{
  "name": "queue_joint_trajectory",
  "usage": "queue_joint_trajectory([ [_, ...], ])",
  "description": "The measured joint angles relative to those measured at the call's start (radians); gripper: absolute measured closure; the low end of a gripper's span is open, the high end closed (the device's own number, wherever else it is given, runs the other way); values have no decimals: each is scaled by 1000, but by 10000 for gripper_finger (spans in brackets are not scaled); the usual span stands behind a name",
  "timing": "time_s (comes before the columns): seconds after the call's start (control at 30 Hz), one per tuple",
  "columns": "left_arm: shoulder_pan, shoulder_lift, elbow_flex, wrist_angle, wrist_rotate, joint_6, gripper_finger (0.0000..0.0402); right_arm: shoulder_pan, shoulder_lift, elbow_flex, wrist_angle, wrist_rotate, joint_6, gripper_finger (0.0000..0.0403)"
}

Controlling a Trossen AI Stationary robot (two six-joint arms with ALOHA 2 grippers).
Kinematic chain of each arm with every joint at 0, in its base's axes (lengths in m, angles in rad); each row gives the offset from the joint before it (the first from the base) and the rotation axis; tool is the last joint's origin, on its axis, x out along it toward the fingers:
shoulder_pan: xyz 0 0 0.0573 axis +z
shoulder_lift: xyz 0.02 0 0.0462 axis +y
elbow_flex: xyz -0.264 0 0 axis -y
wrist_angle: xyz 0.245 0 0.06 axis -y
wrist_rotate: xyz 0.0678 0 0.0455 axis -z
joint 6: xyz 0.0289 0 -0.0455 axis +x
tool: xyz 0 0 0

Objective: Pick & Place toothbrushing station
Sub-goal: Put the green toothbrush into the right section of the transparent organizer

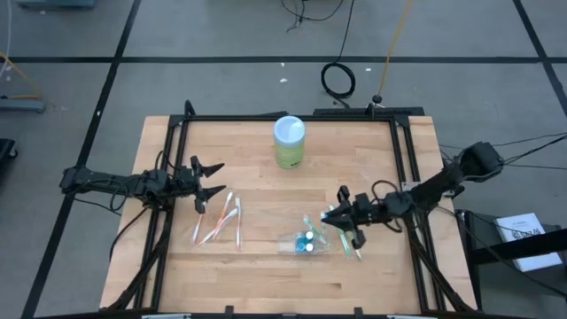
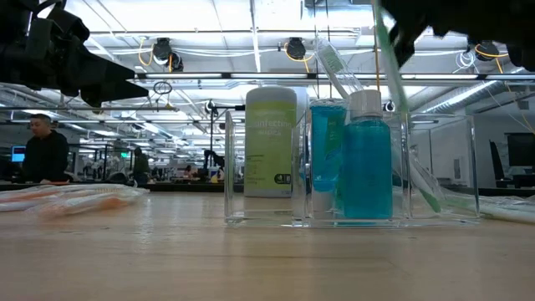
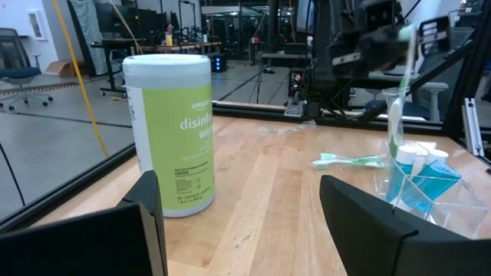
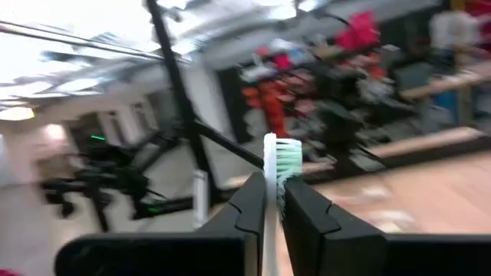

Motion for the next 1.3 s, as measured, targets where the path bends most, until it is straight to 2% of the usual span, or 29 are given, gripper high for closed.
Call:
queue_joint_trajectory([
  [0.13, 0, 0, 0, 0, 0, 0, 176, 0, 39, 0, 5, 52, 37, 383],
  [0.53, 0, 0, 0, 0, 0, 0, 176, 28, 124, 0, 1, 58, 108, 381],
  [0.77, 0, 0, 0, 0, 0, 0, 176, 71, 144, -3, -4, 111, 70, 380],
  [1.3, 0, 0, 0, 0, 0, 0, 176, 74, 144, -7, -78, 111, 59, 379],
])
